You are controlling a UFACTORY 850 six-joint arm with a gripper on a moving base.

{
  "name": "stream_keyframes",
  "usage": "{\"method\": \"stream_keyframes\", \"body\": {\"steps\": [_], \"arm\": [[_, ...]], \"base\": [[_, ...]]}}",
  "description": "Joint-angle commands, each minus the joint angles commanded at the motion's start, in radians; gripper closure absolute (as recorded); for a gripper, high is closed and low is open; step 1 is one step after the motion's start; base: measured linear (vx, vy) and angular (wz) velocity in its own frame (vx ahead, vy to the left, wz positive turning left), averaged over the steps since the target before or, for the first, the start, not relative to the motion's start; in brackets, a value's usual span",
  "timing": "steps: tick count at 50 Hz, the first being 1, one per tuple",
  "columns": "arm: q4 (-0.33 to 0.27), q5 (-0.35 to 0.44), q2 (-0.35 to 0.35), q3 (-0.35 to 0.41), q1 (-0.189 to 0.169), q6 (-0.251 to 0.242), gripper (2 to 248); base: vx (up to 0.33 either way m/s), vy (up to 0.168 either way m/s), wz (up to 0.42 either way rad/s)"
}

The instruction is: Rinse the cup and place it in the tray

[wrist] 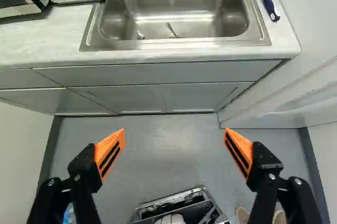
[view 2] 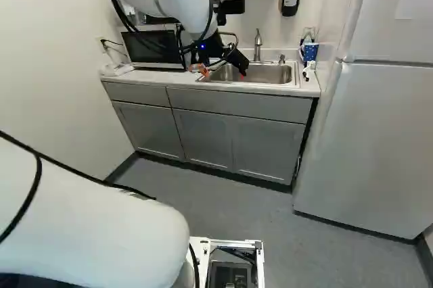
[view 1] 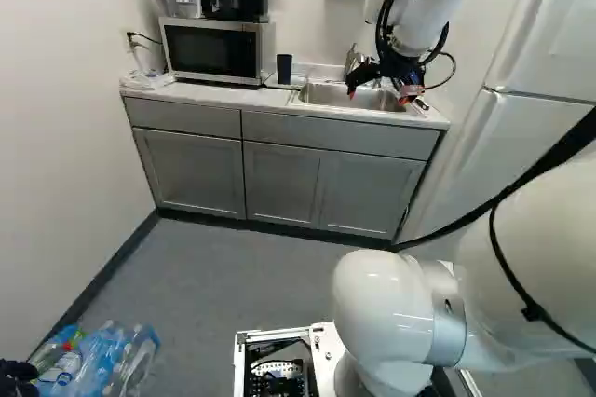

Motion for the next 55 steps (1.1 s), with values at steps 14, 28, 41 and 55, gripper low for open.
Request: {"method": "stream_keyframes", "body": {"steps": [14,28,41,55], "arm": [[0.000,0.026,-0.001,0.015,0.005,0.000,3],[-0.001,0.075,-0.003,0.042,0.014,0.001,3],[-0.002,0.139,-0.005,0.079,0.027,0.001,3],[-0.004,0.231,-0.008,0.131,0.045,0.002,3]], "base": [[0.000,0.000,0.000],[0.000,0.000,0.000],[0.000,0.000,0.000],[0.000,0.000,0.000]]}}
